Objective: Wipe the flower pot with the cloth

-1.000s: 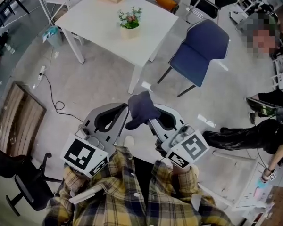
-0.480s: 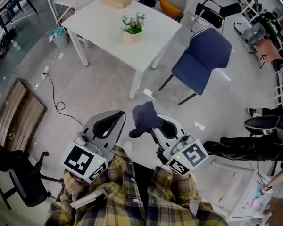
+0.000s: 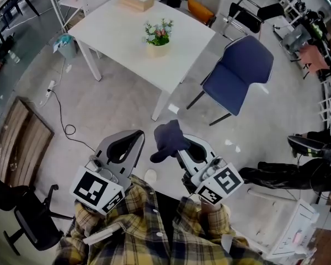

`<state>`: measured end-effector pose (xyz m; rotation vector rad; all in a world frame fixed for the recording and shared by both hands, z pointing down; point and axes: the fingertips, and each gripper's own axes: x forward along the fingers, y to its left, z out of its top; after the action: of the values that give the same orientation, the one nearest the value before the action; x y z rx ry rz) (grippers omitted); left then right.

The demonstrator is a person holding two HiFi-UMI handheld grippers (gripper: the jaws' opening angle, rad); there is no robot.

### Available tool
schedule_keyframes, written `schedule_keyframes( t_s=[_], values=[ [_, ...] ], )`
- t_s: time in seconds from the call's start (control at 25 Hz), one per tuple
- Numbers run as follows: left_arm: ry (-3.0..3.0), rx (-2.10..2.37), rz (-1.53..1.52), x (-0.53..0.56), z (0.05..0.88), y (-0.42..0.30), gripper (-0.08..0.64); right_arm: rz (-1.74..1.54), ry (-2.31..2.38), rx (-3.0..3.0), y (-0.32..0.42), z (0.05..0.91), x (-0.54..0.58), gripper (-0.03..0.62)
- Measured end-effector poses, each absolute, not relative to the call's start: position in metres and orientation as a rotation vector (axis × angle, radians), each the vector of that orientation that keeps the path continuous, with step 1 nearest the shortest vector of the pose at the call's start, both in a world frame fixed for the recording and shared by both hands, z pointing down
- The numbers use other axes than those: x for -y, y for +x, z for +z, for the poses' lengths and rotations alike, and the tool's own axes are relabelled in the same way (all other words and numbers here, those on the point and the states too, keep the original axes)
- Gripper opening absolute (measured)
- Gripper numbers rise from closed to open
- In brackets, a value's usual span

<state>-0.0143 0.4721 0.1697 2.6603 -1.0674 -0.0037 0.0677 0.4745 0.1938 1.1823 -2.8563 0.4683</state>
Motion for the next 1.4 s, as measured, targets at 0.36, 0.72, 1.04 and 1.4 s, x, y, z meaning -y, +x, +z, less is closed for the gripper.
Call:
schedule_keyframes(
  t_s=[0.36,0.72,1.04,1.4],
  values=[
    [2.707,1.008,0.009,-0.361,0.158,-0.072,0.009,0.465,1.235,2.814,0.009,0.187,-0.369,0.021],
    [2.733,0.944,0.025,-0.284,0.165,-0.138,0.009,0.484,1.353,2.759,-0.042,0.195,-0.29,0.021],
    [2.699,0.868,0.058,-0.252,0.183,-0.158,0.009,0.558,1.494,2.672,-0.045,0.205,-0.259,0.021],
    [2.687,0.804,0.097,-0.195,0.199,-0.145,0.009,0.603,1.642,2.58,-0.009,0.218,-0.206,0.021]
  ],
)
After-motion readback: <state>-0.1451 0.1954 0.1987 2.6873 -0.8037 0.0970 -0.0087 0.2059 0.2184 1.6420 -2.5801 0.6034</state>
